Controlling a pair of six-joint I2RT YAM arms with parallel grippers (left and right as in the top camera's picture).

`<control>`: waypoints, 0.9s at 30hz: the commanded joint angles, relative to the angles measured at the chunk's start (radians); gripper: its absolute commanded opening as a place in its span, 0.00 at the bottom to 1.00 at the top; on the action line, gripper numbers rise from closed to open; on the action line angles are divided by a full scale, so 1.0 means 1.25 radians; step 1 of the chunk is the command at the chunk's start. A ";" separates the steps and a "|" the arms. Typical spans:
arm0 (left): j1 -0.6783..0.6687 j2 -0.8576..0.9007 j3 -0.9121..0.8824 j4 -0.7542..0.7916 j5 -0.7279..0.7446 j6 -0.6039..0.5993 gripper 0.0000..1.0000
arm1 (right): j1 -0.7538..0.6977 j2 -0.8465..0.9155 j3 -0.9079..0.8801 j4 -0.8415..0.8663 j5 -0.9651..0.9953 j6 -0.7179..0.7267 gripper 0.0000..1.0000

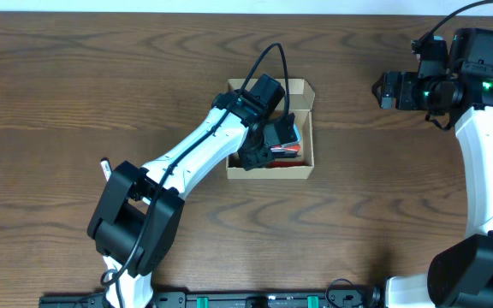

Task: Pack container
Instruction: 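Carry the tape roll with left gripper and lower into box, then open left gripper and move it toward the white marker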

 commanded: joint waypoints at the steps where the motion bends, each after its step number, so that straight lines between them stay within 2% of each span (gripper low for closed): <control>1: 0.002 0.005 0.001 -0.004 -0.024 -0.009 0.52 | -0.004 0.005 0.008 -0.001 -0.003 -0.011 0.97; 5: 0.002 0.005 0.002 -0.001 -0.041 -0.009 0.61 | -0.004 0.005 0.008 -0.001 -0.003 -0.011 0.97; 10: 0.003 0.005 0.019 -0.002 -0.053 -0.009 0.63 | -0.004 0.005 0.008 -0.001 -0.003 -0.011 0.97; 12: 0.003 0.005 0.031 -0.002 -0.053 -0.010 0.69 | -0.004 0.005 0.008 -0.002 -0.003 -0.011 0.97; 15: 0.003 0.005 0.051 -0.007 -0.053 -0.012 0.69 | -0.004 0.005 0.008 -0.003 -0.003 -0.011 0.97; 19: 0.003 0.000 0.091 -0.022 -0.079 -0.048 0.73 | -0.004 0.005 0.008 -0.004 0.001 -0.011 0.97; 21: 0.005 -0.006 0.119 -0.036 -0.112 -0.088 0.72 | -0.004 0.005 0.008 -0.005 0.013 -0.011 0.97; 24: 0.021 -0.025 0.188 -0.090 -0.194 -0.208 0.61 | -0.004 0.005 0.008 -0.009 0.018 -0.013 0.97; 26: 0.045 -0.042 0.225 -0.135 -0.249 -0.289 0.62 | -0.004 0.005 0.008 -0.009 0.018 -0.018 0.97; 27: 0.066 -0.054 0.246 -0.163 -0.273 -0.337 0.71 | -0.004 0.005 0.008 -0.009 0.018 -0.018 0.98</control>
